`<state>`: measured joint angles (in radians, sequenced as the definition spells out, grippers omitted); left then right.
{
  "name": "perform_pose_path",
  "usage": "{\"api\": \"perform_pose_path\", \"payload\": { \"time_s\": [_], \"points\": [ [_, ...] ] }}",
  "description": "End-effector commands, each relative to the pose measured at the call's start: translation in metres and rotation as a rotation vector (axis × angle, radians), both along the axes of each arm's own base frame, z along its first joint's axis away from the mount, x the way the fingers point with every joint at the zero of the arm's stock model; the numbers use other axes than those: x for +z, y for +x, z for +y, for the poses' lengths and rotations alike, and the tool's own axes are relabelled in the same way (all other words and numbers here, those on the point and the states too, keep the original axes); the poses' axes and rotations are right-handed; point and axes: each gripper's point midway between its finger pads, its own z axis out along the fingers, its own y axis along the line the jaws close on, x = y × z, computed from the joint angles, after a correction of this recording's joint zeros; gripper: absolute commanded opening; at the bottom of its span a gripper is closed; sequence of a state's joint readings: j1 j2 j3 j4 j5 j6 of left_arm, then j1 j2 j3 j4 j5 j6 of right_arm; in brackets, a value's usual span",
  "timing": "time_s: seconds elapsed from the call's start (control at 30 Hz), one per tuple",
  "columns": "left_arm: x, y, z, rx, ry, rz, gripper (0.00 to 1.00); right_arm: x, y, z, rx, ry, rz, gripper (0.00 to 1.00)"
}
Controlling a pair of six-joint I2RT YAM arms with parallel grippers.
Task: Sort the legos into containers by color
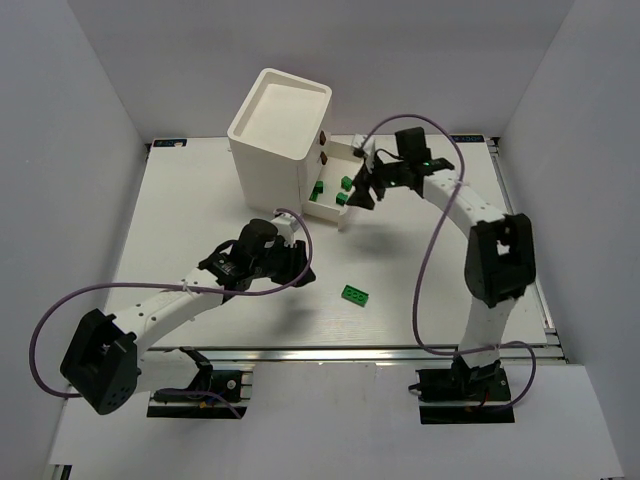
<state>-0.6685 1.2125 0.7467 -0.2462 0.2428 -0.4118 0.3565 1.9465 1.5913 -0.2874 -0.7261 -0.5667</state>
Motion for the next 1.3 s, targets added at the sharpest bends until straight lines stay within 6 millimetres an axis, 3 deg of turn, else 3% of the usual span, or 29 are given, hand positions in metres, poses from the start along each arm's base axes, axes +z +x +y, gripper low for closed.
{"api": "perform_pose_path", "payload": {
  "time_s": [0.0, 0.03, 0.07, 0.13, 0.17, 0.2, 0.27, 0.4, 0.43, 0.53, 0.73, 0.93, 1.13, 1.27],
  "points": [
    [0.008, 0.004, 0.004, 0.031, -0.014, -0.036, 0.54, 0.044, -0.083, -0.008, 0.332, 0.099, -0.099, 0.7],
    [0.009, 0.004, 0.005, 0.031, -0.013, -0.042, 0.54, 0.035, -0.099, -0.013, 0.356, 0.08, -0.075, 0.71],
    [0.007, 0.005, 0.006, 0.037, -0.007, -0.043, 0.54, 0.016, -0.128, -0.018, 0.38, 0.054, -0.014, 0.79],
    [0.008, 0.007, 0.006, 0.039, -0.003, -0.054, 0.54, -0.014, -0.141, -0.028, 0.331, -0.044, 0.025, 0.89],
    [0.007, 0.008, 0.006, 0.04, 0.0, -0.052, 0.54, -0.021, -0.15, -0.028, 0.325, -0.078, 0.018, 0.89],
    [0.005, 0.009, 0.007, 0.044, 0.007, -0.05, 0.54, -0.044, -0.158, -0.035, 0.3, -0.138, 0.041, 0.89],
    [0.005, 0.011, 0.006, 0.048, 0.008, -0.055, 0.54, -0.051, -0.169, -0.037, 0.257, -0.166, 0.079, 0.89],
    [0.005, 0.013, 0.006, 0.05, 0.012, -0.057, 0.54, -0.084, -0.189, -0.04, 0.146, -0.251, 0.141, 0.85],
    [0.004, 0.012, 0.006, 0.048, 0.015, -0.052, 0.54, -0.088, -0.183, -0.042, 0.101, -0.279, 0.117, 0.85],
    [0.004, 0.012, 0.007, 0.053, 0.016, -0.054, 0.54, -0.101, -0.189, -0.041, 0.039, -0.316, 0.148, 0.85],
    [0.001, 0.009, 0.011, 0.062, 0.025, -0.042, 0.54, -0.114, -0.207, -0.031, 0.044, -0.347, 0.191, 0.86],
    [0.002, 0.008, 0.015, 0.079, 0.031, -0.043, 0.54, -0.133, -0.208, -0.029, -0.009, -0.413, 0.192, 0.86],
    [0.001, 0.01, 0.023, 0.118, 0.058, -0.05, 0.54, -0.142, -0.209, -0.032, -0.02, -0.45, 0.142, 0.77],
    [0.001, 0.014, 0.032, 0.166, 0.091, -0.059, 0.54, -0.147, -0.21, -0.036, -0.023, -0.47, 0.132, 0.6]
  ]
}}
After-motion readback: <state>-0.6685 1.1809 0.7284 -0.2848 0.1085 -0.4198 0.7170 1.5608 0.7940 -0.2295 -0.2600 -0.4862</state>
